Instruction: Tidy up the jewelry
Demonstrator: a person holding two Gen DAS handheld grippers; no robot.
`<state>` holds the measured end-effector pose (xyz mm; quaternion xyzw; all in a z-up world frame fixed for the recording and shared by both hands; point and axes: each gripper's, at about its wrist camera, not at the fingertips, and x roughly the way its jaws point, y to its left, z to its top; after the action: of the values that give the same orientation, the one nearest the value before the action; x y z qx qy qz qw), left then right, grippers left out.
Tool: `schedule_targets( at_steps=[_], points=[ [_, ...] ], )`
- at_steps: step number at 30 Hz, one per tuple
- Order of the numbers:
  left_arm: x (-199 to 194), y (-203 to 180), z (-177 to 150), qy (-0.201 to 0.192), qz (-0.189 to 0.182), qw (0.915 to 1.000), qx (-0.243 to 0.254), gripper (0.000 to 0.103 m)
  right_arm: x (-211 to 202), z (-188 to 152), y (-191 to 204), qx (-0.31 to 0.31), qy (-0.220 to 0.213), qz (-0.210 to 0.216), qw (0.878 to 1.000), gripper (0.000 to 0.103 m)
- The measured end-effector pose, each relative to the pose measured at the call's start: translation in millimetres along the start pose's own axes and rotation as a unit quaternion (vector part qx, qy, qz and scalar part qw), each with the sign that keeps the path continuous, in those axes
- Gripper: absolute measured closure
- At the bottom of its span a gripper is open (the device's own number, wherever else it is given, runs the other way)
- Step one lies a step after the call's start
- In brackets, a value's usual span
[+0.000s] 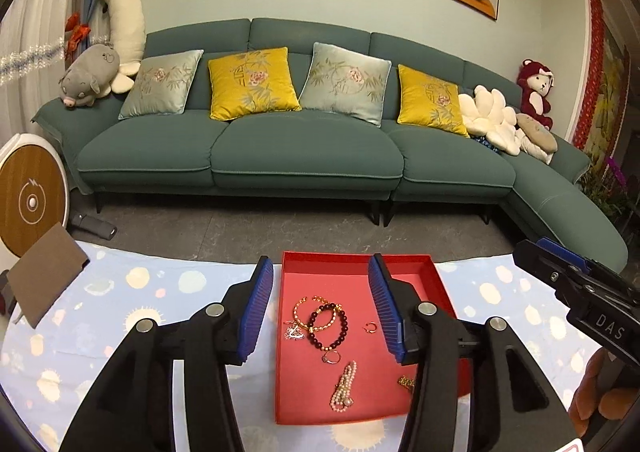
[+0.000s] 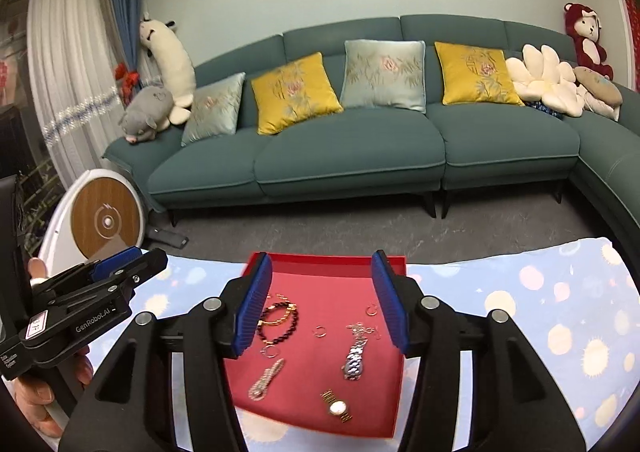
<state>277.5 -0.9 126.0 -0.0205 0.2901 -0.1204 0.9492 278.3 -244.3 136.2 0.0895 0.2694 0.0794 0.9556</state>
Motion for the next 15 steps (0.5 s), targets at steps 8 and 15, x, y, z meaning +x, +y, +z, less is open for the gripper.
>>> schedule_targets(
  at_steps=[8, 15],
  points=[
    [-54.7, -17.1, -21.1, -0.021, 0.013, 0.9996, 0.011, 0.049, -55.1, -32.1, 3.6, 0.005, -0.004, -0.007, 1.000, 0.044],
    [-45.4, -8.3, -62.5, 0.031, 0.040, 0.9987, 0.001, 0.049, -67.0, -53.0, 2.8, 0.008, -0.001, -0.030, 1.000, 0.044]
  ],
)
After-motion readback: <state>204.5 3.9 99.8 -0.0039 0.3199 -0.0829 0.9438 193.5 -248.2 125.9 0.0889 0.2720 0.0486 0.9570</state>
